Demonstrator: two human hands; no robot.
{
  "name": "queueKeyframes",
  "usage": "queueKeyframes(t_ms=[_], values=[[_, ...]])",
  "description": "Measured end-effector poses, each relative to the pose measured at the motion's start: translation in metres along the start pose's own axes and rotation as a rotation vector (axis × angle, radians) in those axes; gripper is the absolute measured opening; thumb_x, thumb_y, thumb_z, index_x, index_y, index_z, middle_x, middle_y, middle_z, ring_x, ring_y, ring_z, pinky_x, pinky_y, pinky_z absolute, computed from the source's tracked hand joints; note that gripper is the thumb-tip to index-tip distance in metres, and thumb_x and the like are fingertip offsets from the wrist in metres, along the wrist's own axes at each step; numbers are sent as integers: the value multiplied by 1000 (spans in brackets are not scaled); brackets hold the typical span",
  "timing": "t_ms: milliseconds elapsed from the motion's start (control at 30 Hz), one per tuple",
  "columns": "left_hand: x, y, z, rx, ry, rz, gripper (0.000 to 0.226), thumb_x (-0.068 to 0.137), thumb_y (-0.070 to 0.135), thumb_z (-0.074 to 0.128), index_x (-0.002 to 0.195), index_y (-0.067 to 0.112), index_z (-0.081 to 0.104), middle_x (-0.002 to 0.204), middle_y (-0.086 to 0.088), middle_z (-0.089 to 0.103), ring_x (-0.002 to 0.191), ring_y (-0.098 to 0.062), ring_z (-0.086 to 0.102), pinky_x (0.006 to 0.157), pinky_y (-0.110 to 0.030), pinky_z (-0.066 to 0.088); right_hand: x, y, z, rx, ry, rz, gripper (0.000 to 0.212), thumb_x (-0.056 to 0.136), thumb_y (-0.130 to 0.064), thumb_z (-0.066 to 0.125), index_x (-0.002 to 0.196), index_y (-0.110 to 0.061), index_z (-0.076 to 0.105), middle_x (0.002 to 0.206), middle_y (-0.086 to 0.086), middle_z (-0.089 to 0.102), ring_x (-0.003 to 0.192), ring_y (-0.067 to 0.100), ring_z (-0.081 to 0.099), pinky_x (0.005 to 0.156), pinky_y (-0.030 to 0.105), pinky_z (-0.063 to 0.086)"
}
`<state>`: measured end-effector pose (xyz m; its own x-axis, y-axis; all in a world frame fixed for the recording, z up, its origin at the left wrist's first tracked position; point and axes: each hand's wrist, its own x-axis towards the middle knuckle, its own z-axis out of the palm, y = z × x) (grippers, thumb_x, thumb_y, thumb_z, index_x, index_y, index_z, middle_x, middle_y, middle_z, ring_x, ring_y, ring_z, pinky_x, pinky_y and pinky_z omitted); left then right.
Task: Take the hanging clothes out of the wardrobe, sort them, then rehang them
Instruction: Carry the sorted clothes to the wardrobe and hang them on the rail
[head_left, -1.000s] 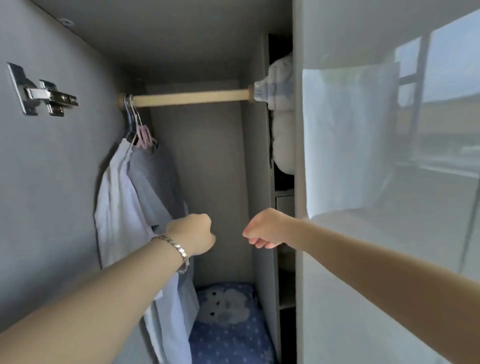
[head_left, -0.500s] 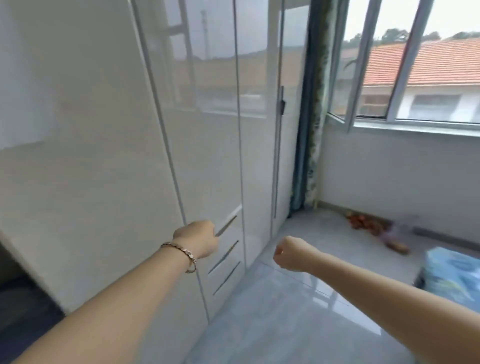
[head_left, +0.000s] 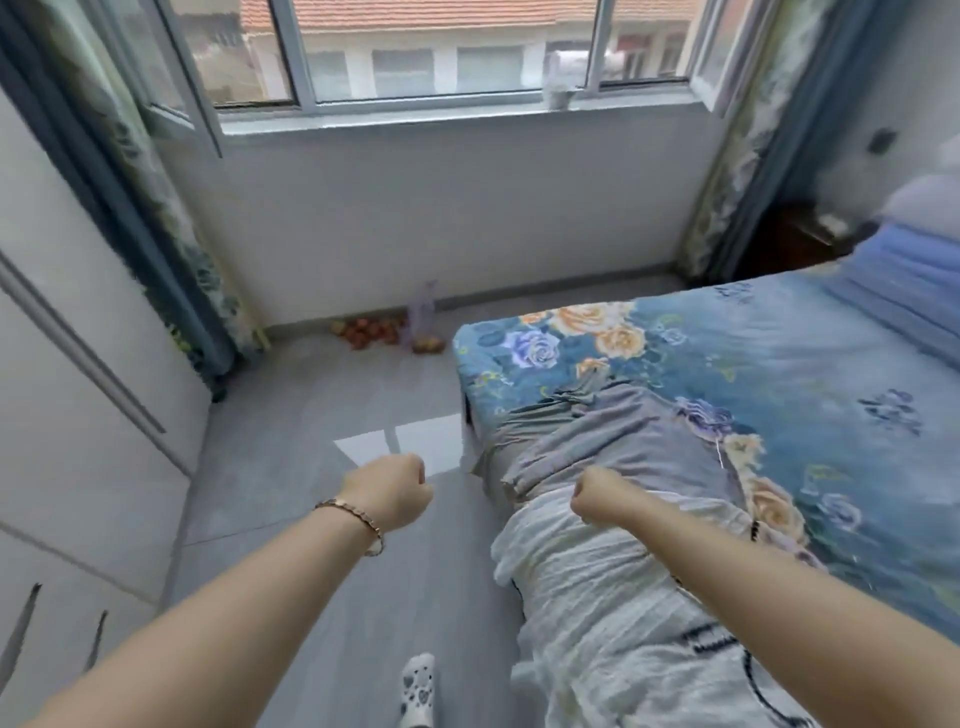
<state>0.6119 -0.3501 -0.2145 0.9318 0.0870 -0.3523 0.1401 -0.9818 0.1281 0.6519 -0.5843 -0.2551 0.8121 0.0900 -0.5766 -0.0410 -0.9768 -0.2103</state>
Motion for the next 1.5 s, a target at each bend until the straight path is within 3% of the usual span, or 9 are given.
queueKeyframes(t_ms=[167,300,400,533,733,867,1000,1233,1500], values=[[95,43,6,72,-44,261,22,91,20,40,99,19,61,114,-5,63,107,-27,58,81,-28,43,53,68,-4,283,94,316,25,88,-9,44,66,-5,56,72,15,58,73,22,49,59,26,34],[155,71,6,186,-120,433,18,92,19,38,91,19,56,110,-5,63,103,-28,59,75,-27,40,75,102,-7,411,153,506,34,88,-10,44,56,-17,35,59,3,38,58,20,38,52,28,24],[201,98,8,209,-156,513,22,90,16,36,68,16,40,94,-4,60,95,-28,59,70,-25,36,92,128,-6,506,197,627,26,88,-14,45,62,-18,43,74,6,52,65,21,46,57,27,31],[261,146,21,144,-223,513,23,88,13,35,66,17,41,73,3,49,78,-23,49,65,-25,36,123,171,-4,569,203,712,20,88,-13,43,70,-14,53,88,10,64,67,22,50,55,26,32],[351,231,68,150,-293,532,21,89,16,36,71,20,46,77,4,53,77,-20,51,63,-25,39,206,257,8,640,162,807,34,86,-8,40,55,-13,27,58,3,28,53,18,24,52,28,14],[407,290,109,190,-314,561,21,91,17,34,74,22,46,75,5,50,76,-20,51,62,-25,37,274,324,14,653,113,860,31,86,-7,40,56,-14,37,67,7,43,60,22,38,55,27,25],[461,333,158,207,-326,576,30,93,18,34,63,23,32,64,8,41,76,-18,48,61,-25,34,346,387,13,638,124,905,18,92,-13,45,101,-12,60,114,13,60,105,31,56,81,30,44],[529,375,230,242,-421,586,19,94,17,33,88,25,50,91,5,59,86,-19,56,65,-25,40,449,454,48,568,180,1029,39,95,-34,45,125,-9,49,131,19,49,120,37,45,97,38,40],[553,385,262,270,-470,568,19,94,18,33,86,23,50,90,5,59,87,-19,57,66,-25,41,467,463,76,345,436,1026,26,97,-25,42,101,-6,59,109,20,57,102,38,53,81,40,40]])
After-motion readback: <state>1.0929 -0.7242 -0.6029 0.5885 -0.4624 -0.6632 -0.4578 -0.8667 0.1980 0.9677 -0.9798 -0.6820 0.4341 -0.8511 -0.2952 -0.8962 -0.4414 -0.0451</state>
